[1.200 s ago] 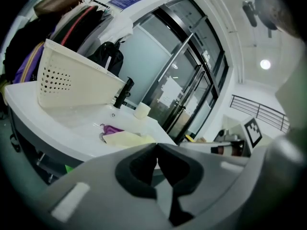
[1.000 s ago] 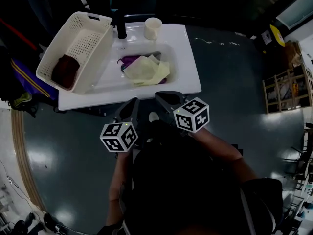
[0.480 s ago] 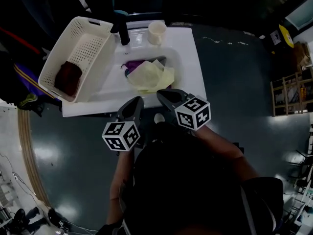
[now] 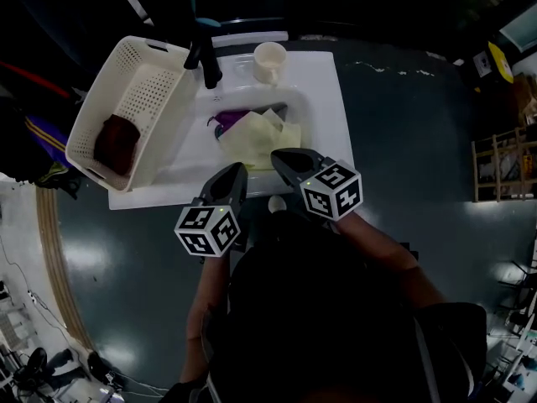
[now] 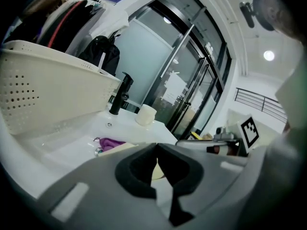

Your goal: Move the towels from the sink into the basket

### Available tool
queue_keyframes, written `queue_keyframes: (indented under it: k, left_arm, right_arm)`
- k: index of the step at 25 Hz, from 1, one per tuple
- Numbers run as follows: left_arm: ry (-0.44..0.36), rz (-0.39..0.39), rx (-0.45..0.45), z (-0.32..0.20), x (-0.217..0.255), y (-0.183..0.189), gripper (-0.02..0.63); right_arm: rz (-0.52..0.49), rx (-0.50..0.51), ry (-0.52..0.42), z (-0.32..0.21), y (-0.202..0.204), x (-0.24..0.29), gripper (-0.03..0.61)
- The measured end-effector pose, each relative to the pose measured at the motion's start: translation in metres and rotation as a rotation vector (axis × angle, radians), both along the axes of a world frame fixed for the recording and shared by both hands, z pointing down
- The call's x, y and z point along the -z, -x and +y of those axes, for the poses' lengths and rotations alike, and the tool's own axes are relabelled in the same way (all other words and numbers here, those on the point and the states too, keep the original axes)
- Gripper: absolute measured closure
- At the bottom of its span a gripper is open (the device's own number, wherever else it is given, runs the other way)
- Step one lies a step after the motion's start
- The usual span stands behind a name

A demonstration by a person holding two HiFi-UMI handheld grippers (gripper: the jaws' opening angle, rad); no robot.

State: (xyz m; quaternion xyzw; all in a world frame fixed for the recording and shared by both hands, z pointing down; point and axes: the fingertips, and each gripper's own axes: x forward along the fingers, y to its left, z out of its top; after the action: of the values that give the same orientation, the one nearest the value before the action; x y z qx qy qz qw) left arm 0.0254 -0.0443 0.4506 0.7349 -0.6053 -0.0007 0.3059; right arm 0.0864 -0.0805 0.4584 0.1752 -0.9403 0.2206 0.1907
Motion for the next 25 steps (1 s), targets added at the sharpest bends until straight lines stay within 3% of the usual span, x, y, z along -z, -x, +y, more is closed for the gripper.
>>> queue_keyframes:
  k: [21,23,25]
  left_arm:
    - [0.086,-0.037,-0.001,-0.058,-0.021,0.002,0.609]
    - [0.09,-0.039,0.001,-0.063,-0.023,0.004,0.609]
    - [0.095,-0.037,0.005,-0.065,-0.026,0.005,0.609]
  right_arm:
    - [0.027,0.072,0.042,-0.059,-0.002,-0.026,0.577]
    - [0.038,0.078,0.042,-0.063,-0.003,-0.031,0.508]
    - [0.056,0.072,0.037,-0.068,-0.005,-0.036,0.48]
